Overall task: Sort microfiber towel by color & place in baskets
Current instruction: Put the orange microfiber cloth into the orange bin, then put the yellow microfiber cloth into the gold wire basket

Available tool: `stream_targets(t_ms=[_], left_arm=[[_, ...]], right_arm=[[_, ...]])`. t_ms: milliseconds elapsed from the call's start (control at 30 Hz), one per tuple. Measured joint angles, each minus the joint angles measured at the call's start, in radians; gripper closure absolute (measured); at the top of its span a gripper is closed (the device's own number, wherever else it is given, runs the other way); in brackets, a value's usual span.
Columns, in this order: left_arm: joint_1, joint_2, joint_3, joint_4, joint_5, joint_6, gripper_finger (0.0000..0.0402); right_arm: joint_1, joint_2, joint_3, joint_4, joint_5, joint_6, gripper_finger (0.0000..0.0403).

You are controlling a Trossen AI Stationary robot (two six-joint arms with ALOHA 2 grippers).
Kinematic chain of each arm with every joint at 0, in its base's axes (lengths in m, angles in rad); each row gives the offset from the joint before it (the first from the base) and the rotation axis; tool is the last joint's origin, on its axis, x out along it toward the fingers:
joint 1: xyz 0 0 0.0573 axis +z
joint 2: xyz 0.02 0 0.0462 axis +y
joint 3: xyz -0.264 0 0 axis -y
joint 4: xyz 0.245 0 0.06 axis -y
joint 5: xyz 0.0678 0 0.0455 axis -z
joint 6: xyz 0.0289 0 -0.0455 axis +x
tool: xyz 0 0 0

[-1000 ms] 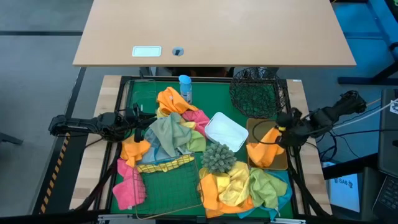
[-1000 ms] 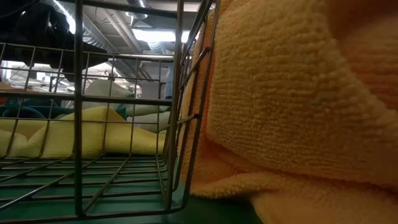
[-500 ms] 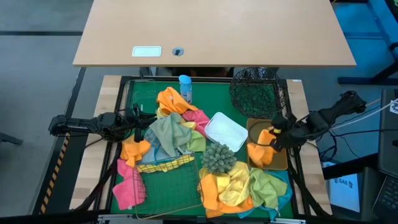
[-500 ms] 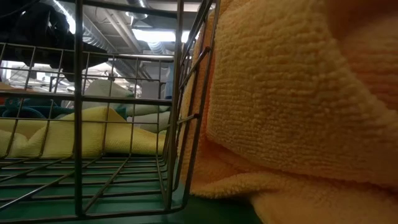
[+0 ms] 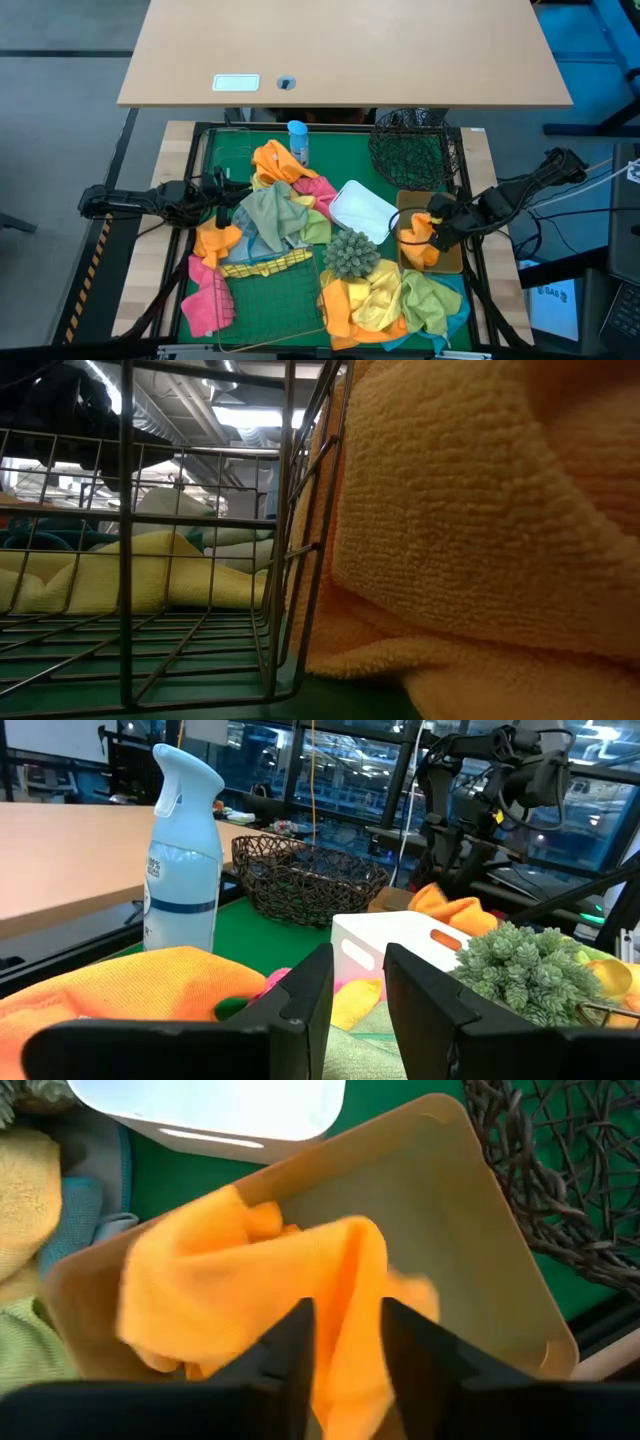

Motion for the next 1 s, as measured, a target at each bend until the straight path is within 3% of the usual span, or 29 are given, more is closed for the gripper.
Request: stream_targets(t_ms=[167,333,433,667,800,1000], left_arm=[[0.000,0.000,0.000,0.000,0.000,0.000,0.0312],[0.000,0.000,0.000,0.000,0.000,0.000,0.0312],[0.000,0.000,0.000,0.000,0.000,0.000,0.0312],[0.000,0.000,0.000,0.000,0.000,0.000,0.0312],[0.000,0.000,0.000,0.000,0.000,0.000,0.0312],[0.000,0.000,0.000,0.000,0.000,0.000,0.0312]], right_arm=[[0.000,0.001,0.031,-0.013,-0.074,-0.002,0.0192],[0.000,0.001,0.092,0.109,-0.128,0.055,0.0155],[0.000,0.001,0.097,0.313,-0.128,0.021,0.0150],[0.001,0.085,0.098,0.733,-0.152,-0.270,0.0161],[0.001,0.173,0.098,0.808,-0.204,-0.382,0.0169],[0.001,0.314,0.097,0.812,-0.323,-0.393,0.0171]])
